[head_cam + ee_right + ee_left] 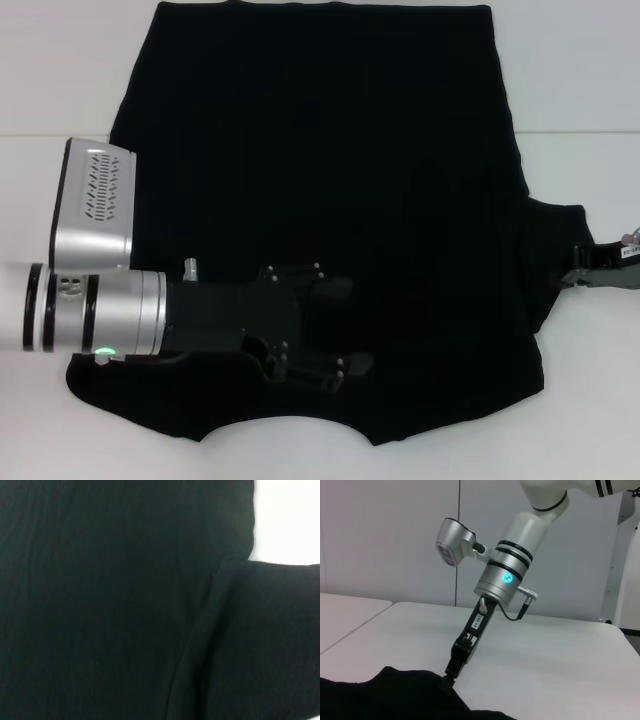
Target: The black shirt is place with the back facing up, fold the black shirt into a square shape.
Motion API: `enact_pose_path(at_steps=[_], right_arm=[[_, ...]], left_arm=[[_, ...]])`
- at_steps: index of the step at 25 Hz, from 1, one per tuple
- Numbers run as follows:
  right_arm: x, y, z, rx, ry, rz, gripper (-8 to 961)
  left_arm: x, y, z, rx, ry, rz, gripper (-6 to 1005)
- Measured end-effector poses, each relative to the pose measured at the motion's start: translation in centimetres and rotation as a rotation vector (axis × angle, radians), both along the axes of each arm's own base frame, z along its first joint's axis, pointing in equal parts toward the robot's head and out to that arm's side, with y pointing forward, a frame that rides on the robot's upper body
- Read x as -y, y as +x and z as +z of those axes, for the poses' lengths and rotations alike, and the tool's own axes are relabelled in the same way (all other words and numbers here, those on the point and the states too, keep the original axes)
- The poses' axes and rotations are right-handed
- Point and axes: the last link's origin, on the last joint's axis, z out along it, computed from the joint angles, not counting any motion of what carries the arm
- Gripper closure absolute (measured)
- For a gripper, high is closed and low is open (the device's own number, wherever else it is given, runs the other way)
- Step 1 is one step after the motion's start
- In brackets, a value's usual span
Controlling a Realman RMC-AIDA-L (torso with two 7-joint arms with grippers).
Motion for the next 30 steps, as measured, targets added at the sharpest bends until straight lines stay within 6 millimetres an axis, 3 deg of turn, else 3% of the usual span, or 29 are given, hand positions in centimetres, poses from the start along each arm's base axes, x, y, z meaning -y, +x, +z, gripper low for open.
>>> enact_pose_path(at_steps=[3, 12, 18, 30], right_arm=[[0.2, 0.5, 0.7, 0.007, 0.003, -0.008, 918], [0.6, 2.0, 4.2, 0.048, 0.046, -0.001, 942], [0.7, 2.3, 5.3, 0.101, 0.041, 0.010, 938], [-0.9, -0.5, 5.1, 0.131, 0.009, 0.093, 931]], left_arm=[[0.0, -0.1, 0.1, 0.000, 0.003, 0.002, 81], [0.0, 0.1, 0.2, 0.024, -0.004, 0.028, 81], [0.2, -0.1, 0.2, 0.038, 0.001, 0.044, 81], [0.4, -0.2, 0.0, 0.049, -0.013, 0.075, 81]])
